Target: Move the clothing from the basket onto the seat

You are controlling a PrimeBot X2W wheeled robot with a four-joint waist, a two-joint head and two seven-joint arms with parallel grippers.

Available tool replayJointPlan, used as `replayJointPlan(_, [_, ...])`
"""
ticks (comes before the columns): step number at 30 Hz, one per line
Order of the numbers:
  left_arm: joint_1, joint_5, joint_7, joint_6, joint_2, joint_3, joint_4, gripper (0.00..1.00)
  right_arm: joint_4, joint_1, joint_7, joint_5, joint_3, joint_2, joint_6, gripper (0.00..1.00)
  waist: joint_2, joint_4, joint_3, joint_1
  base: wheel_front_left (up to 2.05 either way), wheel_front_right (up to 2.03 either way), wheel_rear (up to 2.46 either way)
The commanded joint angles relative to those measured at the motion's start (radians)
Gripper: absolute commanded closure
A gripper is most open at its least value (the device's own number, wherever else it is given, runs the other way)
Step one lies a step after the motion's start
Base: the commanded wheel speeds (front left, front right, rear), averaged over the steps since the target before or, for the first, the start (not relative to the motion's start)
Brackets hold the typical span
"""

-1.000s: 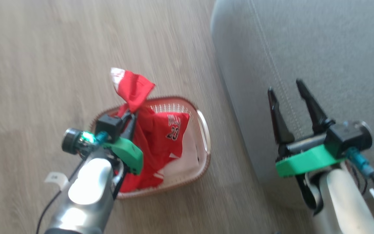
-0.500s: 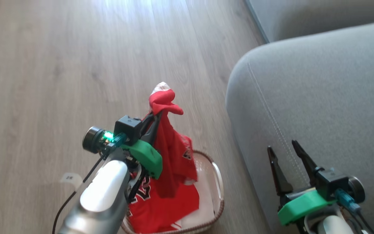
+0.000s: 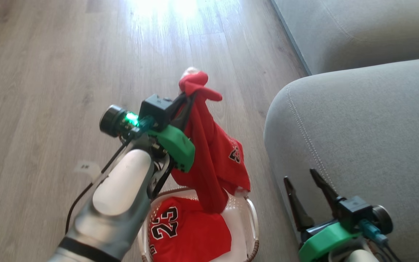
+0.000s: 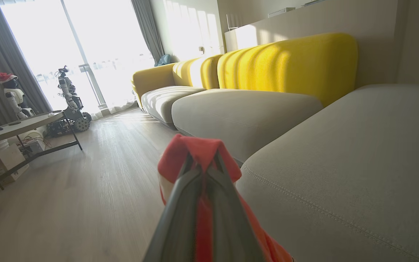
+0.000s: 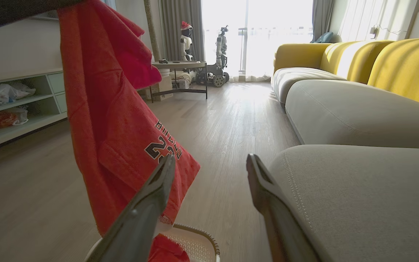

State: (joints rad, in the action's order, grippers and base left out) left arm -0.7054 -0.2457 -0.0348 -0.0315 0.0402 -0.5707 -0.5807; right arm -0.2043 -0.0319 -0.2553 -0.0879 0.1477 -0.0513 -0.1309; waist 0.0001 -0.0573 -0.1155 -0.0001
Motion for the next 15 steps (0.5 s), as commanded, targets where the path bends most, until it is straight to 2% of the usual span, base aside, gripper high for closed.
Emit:
replayJointPlan(1, [-0.078,-0.005,0.006,0.013,0.017,0.023,0.047,1.00,0.025,0.037,-0.006,0.000,0.036,0.001,0.000,0.00,-0.0001,0.005,-0.004,0.0001,0.00,0.00,0.00])
replayJointPlan(7, [-0.126,-0.018,0.039,0.035,0.013,0.000,0.067,1.00,-0.001,0.105,-0.006,-0.008,0.135,0.001,0.000,0.00,-0.0001,0.017,-0.006,0.0001,0.00,0.00,0.00])
replayJointPlan(15, [-0.186,-0.048,0.061,0.076,0.011,-0.050,0.057,1.00,-0.108,0.267,-0.006,-0.045,0.293,0.001,0.000,0.00,-0.0001,0.027,0.005,0.0001,0.00,0.00,0.00])
